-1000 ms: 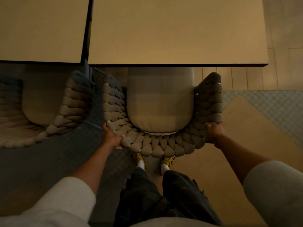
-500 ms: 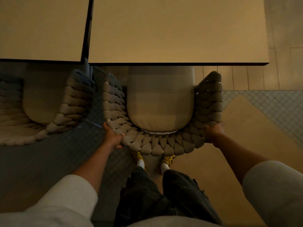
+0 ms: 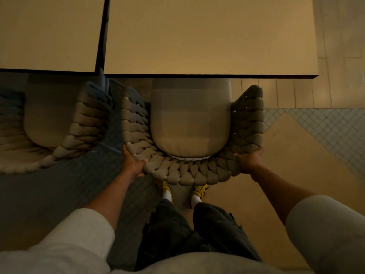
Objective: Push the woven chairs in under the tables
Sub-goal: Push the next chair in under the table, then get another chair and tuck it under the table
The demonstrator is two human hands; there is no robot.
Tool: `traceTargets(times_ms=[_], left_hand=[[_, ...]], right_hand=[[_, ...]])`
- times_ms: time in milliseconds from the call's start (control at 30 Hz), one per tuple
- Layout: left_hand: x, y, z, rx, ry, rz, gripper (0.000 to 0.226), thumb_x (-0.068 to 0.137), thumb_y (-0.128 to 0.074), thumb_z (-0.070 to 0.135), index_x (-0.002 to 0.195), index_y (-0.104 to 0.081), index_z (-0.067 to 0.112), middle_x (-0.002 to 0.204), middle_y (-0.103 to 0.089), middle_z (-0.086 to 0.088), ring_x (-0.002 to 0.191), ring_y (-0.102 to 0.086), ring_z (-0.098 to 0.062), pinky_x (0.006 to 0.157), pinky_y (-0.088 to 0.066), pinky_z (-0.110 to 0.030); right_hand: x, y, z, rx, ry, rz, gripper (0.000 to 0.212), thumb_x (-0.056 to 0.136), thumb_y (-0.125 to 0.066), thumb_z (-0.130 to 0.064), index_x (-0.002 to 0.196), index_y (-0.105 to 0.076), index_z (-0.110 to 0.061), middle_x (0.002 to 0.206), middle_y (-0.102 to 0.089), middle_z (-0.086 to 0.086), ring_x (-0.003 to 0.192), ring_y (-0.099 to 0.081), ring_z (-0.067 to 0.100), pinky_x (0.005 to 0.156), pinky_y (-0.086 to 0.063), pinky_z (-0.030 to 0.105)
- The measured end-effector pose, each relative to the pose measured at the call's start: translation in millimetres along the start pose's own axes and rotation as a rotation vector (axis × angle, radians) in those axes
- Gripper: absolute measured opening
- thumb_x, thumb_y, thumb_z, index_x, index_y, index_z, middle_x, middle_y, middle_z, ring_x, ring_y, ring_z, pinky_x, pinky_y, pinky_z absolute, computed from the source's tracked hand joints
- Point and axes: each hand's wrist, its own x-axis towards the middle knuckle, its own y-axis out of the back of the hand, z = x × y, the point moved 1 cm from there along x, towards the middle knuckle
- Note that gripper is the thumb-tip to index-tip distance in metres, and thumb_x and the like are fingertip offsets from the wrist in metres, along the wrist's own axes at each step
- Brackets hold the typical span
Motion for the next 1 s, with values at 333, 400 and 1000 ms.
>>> traceTargets(times_ms=[333,400,1000], left_hand=[[-30.4,24.1,-15.7,0.390,-0.216,-0.046,0.054,0.091,-0.073,0.033,0.140,-0.052,0.032,0.146,-0.054,-0.007,0.126,-0.055,-0.032,0.094,-0.057,-0.050],[-46.3,29.5,-24.5,0.411,-0.228,-0.071,0.030,0.094,-0.070,0.036,0.122,-0.065,0.028,0.138,-0.060,-0.008,0.124,-0.057,-0.030,0.103,-0.051,-0.047],[-129.0,258.4,-139.9,0.464,-0.155,0.389,0.065,0.093,-0.059,0.061,0.144,-0.055,0.021,0.153,-0.050,-0.005,0.146,-0.037,-0.029,0.116,-0.036,-0.043]], right_hand=[[-74.2,9.5,11.5,-0.389,0.236,0.106,0.085,0.091,-0.072,-0.032,0.158,-0.024,-0.008,0.153,-0.035,0.022,0.132,-0.046,0.046,0.108,-0.047,0.053],[-88.0,9.0,6.9,-0.543,0.274,0.112,0.061,0.093,-0.067,-0.037,0.140,-0.045,-0.004,0.143,-0.040,0.022,0.119,-0.050,0.045,0.099,-0.050,0.050],[-292.9,-241.2,-130.8,-1.192,0.956,-0.460,0.058,0.095,-0.056,-0.065,0.131,-0.065,-0.020,0.132,-0.065,0.009,0.127,-0.060,0.033,0.102,-0.046,0.037]])
